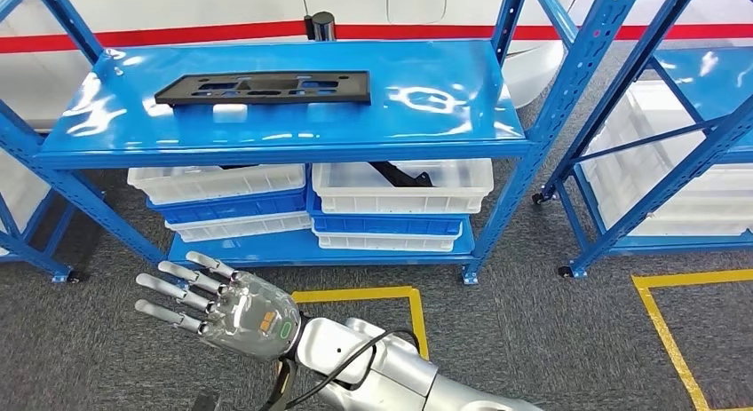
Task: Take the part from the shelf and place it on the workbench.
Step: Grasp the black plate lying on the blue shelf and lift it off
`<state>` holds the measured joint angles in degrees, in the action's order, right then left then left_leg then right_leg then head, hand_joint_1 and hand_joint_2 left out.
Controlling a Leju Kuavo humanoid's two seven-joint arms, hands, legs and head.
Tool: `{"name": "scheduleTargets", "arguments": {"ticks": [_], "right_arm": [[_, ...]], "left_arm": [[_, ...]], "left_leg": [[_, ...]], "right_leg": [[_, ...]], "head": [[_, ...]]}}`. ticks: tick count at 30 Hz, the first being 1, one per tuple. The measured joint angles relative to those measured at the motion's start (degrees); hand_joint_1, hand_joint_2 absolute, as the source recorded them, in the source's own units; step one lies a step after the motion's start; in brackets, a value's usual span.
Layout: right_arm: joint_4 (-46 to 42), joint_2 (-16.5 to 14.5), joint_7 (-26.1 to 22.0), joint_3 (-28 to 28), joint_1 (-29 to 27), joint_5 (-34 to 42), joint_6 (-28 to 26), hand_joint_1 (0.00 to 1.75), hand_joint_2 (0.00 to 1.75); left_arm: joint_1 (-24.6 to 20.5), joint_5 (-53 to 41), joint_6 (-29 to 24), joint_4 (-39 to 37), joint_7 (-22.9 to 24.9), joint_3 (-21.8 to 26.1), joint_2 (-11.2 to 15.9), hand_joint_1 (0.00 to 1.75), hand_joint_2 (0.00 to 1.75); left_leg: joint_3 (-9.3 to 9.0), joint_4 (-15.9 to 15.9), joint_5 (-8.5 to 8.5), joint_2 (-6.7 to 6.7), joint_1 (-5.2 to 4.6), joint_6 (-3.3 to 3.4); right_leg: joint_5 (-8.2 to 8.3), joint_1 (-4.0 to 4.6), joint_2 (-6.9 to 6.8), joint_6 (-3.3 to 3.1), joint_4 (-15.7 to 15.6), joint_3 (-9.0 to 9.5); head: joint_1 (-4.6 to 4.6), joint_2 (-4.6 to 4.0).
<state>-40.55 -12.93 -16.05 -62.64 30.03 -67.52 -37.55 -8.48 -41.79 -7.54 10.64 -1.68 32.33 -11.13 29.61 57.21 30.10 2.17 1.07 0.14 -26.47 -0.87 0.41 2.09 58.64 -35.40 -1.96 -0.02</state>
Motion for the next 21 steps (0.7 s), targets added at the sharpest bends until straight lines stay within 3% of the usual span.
{"name": "scheduleTargets", "arguments": {"ticks": [2, 3, 5, 7, 8, 9, 11, 13, 15, 17, 18, 19, 21], "right_arm": [[0.0, -0.1, 0.1, 0.0, 0.0, 0.0, -0.1, 0.0, 1.75], [0.0, -0.1, 0.2, 0.0, 0.1, 0.0, -0.1, 0.0, 1.75], [0.0, -0.1, 0.3, 0.0, 0.1, 0.0, -0.1, 0.0, 1.75], [0.0, -0.1, 0.4, 0.0, 0.0, 0.0, -0.2, 0.0, 1.75], [0.0, -0.1, 0.4, 0.0, -0.1, 0.0, -0.2, 0.0, 1.75], [0.0, -0.1, 0.5, 0.0, -0.1, 0.0, -0.2, 0.0, 1.75], [0.0, -0.1, 0.5, 0.0, -0.1, 0.0, -0.2, 0.0, 1.75], [0.0, -0.1, 0.5, 0.0, -0.1, 0.0, -0.2, 0.0, 1.75], [0.0, -0.1, 0.6, -0.1, -0.2, 0.0, -0.2, 0.0, 1.75], [0.0, -0.1, 0.7, -0.1, -0.1, 0.0, -0.2, 0.0, 1.75], [-0.1, -0.1, 0.7, 0.0, -0.1, 0.0, -0.2, 0.0, 1.75], [-0.1, -0.1, 0.8, 0.0, 0.0, 0.0, -0.2, 0.0, 1.75], [-0.1, 0.1, 0.8, 0.0, -0.1, 0.0, -0.2, 0.0, 1.75]], "left_arm": [[-0.1, -0.1, 0.0, 0.0, 0.0, 0.0, 0.0, 0.0, 0.0], [-0.2, -0.1, 0.0, -0.1, 0.0, 0.0, -0.1, 0.0, 0.0], [-0.4, -0.2, 0.0, -0.1, 0.0, 0.0, -0.1, 0.0, 0.0], [-0.3, -0.2, 0.0, -0.1, 0.1, 0.0, 0.0, 0.0, 0.0], [-0.3, -0.2, 0.0, -0.1, 0.2, 0.0, 0.0, 0.0, 0.0], [-0.2, -0.2, 0.0, -0.1, 0.3, 0.0, 0.0, 0.0, 0.0], [-0.3, -0.2, 0.0, -0.1, 0.3, 0.0, 0.0, 0.0, 0.0], [-0.3, -0.3, 0.0, -0.1, 0.3, 0.0, 0.1, 0.0, 0.0], [-0.3, -0.3, 0.0, -0.1, 0.5, 0.0, 0.1, 0.0, 0.0], [-0.2, -0.3, 0.1, -0.2, 0.5, 0.0, 0.1, 0.0, 0.0], [-0.3, -0.3, 0.1, -0.2, 0.5, 0.0, 0.1, 0.0, 0.0], [-0.4, -0.4, 0.1, -0.2, 0.5, 0.0, 0.1, 0.0, 0.0], [-0.4, -0.4, 0.2, -0.2, 0.5, 0.0, 0.0, 0.0, 0.0]], "left_leg": [[0.53, 1.6, 0.01, -0.58, 0.14, -0.4], [1.63, 3.6, 0.15, -1.0, 0.19, -0.58], [6.06, 10.5, 1.71, -1.77, 0.22, -1.03], [10.94, 16.1, 3.69, -1.95, 0.23, -1.31], [12.28, 16.5, 3.47, -1.97, 0.22, -1.26], [12.56, 14.9, 1.88, -1.98, 0.18, -1.05], [10.76, 7.8, -3.56, -2.1, -0.07, -0.24], [9.29, 3.0, -6.22, -2.28, -0.76, 0.62], [8.78, 1.9, -5.88, -2.23, -1.35, 1.37], [7.33, 0.9, -5.86, -1.97, -1.14, 1.92], [6.51, 0.6, -5.65, -1.86, -0.96, 2.14], [5.79, 0.3, -5.4, -1.74, -0.77, 2.29], [4.8, 0.0, -4.58, -1.55, -0.72, 2.53]], "right_leg": [[-0.08, -0.2, 0.0, -0.91, -0.2, 0.98], [-0.36, -0.36, -0.03, -1.33, -0.3, 1.61], [-1.19, -0.31, -0.18, -2.25, -0.5, 2.69], [-2.15, -0.03, -0.17, -2.72, -0.5, 3.7], [-2.66, 0.1, -0.1, -2.76, -0.5, 4.31], [-3.24, 0.21, -0.03, -2.75, -0.5, 5.07], [-4.48, 0.34, 0.01, -2.6, -0.6, 6.6], [-5.42, 0.49, -0.04, -2.13, -0.8, 7.47], [-5.6, 0.67, -0.11, -1.23, -1.0, 8.13], [-5.57, 0.84, -0.21, -0.48, -0.2, 8.47], [-5.81, 0.86, -0.25, -0.26, 1.3, 7.76], [-6.44, 0.84, -0.26, -0.24, 4.0, 6.28], [-8.6, 0.71, -0.26, -0.22, 10.9, 1.51]], "head": [[0.12, 0.01], [0.17, 0.01], [0.26, 0.0], [0.26, 0.0], [0.26, 0.0], [0.26, 0.0], [0.23, 0.0], [0.25, 0.0], [0.33, 0.0], [0.37, 0.01], [0.32, 0.01], [0.25, 0.01], [0.15, 0.0]]}}
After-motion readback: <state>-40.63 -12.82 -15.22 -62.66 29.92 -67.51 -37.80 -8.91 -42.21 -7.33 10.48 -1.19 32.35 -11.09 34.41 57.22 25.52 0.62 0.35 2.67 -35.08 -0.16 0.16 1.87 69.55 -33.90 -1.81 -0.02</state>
